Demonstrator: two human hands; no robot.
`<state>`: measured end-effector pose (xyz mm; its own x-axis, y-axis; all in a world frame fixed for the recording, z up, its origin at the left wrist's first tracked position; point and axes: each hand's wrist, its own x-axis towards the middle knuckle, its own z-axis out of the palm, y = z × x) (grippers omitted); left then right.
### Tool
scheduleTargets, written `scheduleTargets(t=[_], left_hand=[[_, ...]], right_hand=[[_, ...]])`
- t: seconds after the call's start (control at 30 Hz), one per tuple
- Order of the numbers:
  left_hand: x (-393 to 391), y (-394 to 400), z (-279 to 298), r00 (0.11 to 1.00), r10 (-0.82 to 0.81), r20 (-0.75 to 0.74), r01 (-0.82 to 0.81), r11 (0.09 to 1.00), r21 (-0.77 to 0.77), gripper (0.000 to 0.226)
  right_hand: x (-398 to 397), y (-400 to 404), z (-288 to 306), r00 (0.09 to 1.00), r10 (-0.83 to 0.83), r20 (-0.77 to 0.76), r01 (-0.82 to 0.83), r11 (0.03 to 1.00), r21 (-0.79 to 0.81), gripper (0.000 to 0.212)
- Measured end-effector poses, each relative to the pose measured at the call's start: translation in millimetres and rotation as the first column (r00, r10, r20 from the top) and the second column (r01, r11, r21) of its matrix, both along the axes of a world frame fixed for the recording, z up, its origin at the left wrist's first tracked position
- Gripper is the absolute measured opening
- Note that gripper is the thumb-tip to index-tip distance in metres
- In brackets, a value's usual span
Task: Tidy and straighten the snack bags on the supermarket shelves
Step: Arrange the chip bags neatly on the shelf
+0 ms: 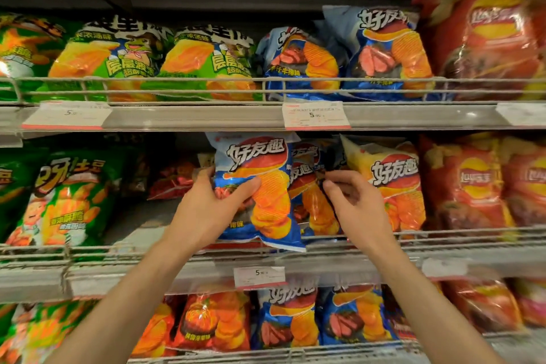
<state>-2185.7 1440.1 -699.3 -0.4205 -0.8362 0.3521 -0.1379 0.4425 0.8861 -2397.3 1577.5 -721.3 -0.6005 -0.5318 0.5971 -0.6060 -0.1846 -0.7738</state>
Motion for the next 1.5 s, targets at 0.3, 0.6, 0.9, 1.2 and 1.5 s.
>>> scheduleTargets(t=[0.3,0.6,0.9,1.2,1.5], left_hand=[[-52.4,25.6,-6.9,0.991,-0.116,-0.070,0.116,0.993,0.005,0.064],[-72.7,35.3,-18.2,0.959,-0.125,-0.255,0.150,0.985,0.081,0.059],[-69.9,39.8,-21.2,0.941,-0.155,-0.302,0.192,0.977,0.097,0.063],[-68.7,40.2,-22.3,0.941,-0.141,-0.306,0.176,0.980,0.090,0.059],[-69.4,38.2,-24.5,0.965,-0.100,-0.241,0.112,0.993,0.036,0.077]], right_hand=[[-73.5,66.7,-2.4,0.801,-0.535,-0.269,0.546,0.837,-0.037,0.038],[-94.1,60.8,-9.5,0.949,-0.316,-0.017,0.294,0.858,0.421,0.089],[-95.9,47.4,11.0,0.967,-0.245,0.072,0.227,0.954,0.198,0.054],[-96.2,54.1,39.0,0.974,-0.225,0.014,0.220,0.960,0.172,0.063],[-86.8,104.4,35.9,0.994,-0.073,0.076,0.054,0.972,0.228,0.029]])
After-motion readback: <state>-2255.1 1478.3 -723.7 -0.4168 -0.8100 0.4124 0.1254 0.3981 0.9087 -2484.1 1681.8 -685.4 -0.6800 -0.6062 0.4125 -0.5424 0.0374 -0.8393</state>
